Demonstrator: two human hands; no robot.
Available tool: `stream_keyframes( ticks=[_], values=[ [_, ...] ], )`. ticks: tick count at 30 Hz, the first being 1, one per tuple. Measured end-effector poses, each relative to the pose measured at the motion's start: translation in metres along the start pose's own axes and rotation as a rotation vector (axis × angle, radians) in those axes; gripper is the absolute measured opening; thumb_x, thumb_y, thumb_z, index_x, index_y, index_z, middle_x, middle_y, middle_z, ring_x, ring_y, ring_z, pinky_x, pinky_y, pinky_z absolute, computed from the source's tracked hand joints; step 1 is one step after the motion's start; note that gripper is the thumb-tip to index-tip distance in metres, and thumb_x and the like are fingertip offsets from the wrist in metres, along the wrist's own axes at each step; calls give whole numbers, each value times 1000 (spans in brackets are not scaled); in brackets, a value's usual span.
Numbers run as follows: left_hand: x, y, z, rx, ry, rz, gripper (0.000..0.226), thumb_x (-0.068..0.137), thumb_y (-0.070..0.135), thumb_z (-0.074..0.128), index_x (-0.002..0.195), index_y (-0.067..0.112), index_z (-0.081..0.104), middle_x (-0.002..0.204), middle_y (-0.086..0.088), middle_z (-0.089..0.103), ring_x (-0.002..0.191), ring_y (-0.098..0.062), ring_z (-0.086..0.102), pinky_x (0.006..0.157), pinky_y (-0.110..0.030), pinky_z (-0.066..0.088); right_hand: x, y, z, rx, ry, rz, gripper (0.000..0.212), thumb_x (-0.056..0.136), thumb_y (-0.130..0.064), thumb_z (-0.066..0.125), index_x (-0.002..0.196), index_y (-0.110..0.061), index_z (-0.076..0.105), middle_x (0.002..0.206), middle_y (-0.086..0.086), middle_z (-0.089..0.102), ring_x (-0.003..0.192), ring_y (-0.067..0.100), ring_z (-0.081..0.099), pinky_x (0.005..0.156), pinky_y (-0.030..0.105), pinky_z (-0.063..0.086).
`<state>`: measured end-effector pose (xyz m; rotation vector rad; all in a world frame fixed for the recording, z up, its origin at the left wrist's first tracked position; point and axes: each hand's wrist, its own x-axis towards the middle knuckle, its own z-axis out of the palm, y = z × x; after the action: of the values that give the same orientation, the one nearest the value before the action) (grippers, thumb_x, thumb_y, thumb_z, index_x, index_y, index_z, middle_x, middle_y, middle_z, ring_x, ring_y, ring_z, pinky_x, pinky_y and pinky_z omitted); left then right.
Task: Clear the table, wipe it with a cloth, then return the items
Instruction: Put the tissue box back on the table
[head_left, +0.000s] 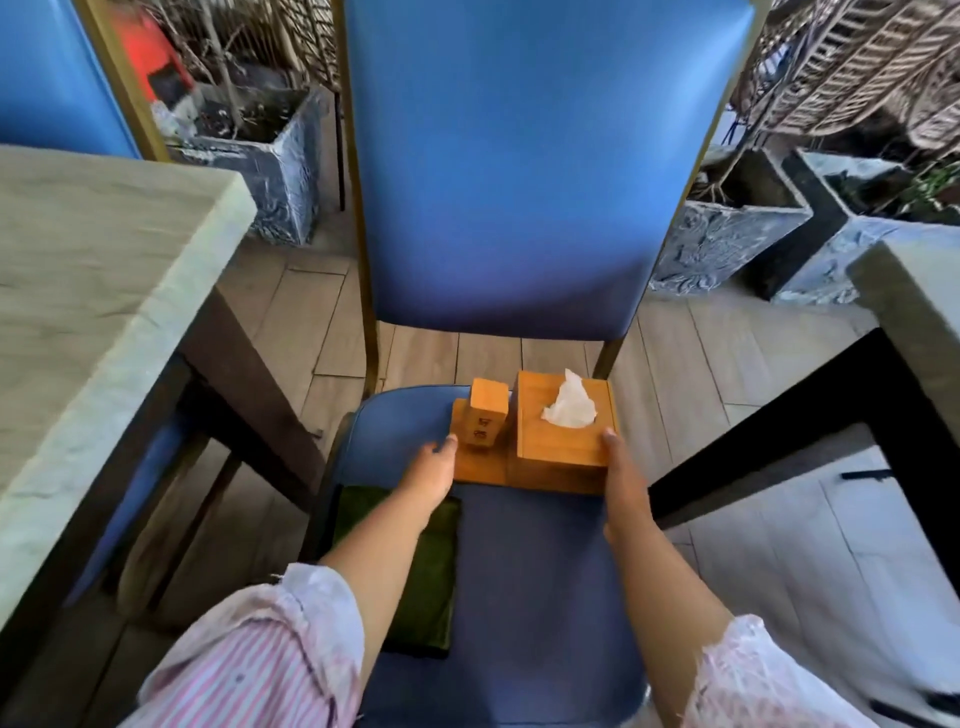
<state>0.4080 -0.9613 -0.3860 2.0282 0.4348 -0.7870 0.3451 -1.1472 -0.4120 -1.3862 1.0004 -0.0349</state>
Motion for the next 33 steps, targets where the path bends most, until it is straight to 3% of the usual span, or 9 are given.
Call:
stream_keyframes(
  ticks=[4,9,16,24,28,30,33],
  values=[
    [7,6,3,-48,15,-56,51,101,39,27,137,6,41,139,-14,47,128,-29,43,105,-37,34,2,-1,1,10,-20,-22,59,95,-55,35,145,-24,28,141,2,42,128,22,42,95,32,34],
    [1,9,4,-120,15,-100,49,100,37,31,139,7,38,139,-13,46,128,-29,43,104,-37,34,-3,-8,3,63,-28,-47,63,89,-59,44,142,-26,32,139,1,45,126,24,45,108,46,38],
    [-41,3,-12,-174,42,-117,48,100,40,32,135,8,41,133,-14,49,123,-29,46,98,-36,37,-48,-29,0,123,-49,-88,56,85,-54,56,132,-28,40,133,2,49,119,23,49,101,48,45],
    [-161,2,-79,-204,81,-53,58,98,48,30,140,10,40,140,-13,46,127,-30,45,107,-40,35,-171,-75,-8,111,-89,-123,49,87,-52,55,131,-37,38,135,2,46,118,25,48,96,47,47],
    [-240,-14,-115,-223,130,28,52,98,44,33,135,9,44,139,-13,46,127,-30,44,98,-34,35,-247,-101,-11,174,-128,-92,57,87,-46,59,138,-29,42,137,2,47,123,25,46,98,47,45],
    [-275,-23,-131,-230,169,77,53,99,42,33,141,10,36,146,-12,38,134,-29,37,104,-35,32,-283,-109,-8,195,-137,-77,55,85,-45,61,135,-27,47,134,2,50,121,25,48,99,48,45],
    [-328,-41,-158,-236,234,169,48,100,34,35,139,8,39,144,-10,41,133,-27,39,105,-33,32,-340,-116,-1,223,-191,-84,51,85,-45,62,132,-29,52,130,0,55,115,23,53,86,42,49]
  ],
)
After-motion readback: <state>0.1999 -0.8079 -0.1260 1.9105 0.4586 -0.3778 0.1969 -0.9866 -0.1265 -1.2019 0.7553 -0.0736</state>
